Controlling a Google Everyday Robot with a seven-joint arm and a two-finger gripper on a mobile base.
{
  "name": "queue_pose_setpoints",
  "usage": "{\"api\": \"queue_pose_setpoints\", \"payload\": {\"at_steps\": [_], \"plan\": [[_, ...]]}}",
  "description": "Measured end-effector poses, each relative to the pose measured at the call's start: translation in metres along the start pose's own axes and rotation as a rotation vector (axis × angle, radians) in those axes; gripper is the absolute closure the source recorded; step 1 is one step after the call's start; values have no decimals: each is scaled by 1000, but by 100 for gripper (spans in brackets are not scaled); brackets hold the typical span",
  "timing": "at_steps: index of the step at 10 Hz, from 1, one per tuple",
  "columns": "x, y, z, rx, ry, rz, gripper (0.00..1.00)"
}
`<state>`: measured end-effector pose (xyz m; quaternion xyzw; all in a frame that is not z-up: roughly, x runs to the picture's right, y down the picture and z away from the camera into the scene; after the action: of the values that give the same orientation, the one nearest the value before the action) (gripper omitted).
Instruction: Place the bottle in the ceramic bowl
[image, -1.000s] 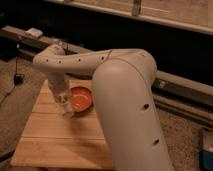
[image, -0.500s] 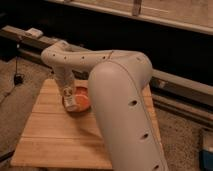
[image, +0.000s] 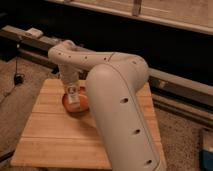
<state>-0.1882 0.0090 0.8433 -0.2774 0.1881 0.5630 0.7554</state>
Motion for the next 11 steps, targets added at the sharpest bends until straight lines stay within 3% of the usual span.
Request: {"api": "queue_pose_setpoints", "payload": {"at_steps": [5,6,11], "plan": [[-9,-10,33,31,-13,51,25],[-12,-11,35,31,-17,60,20],[-21,-25,33,31,-43,92,20]]}}
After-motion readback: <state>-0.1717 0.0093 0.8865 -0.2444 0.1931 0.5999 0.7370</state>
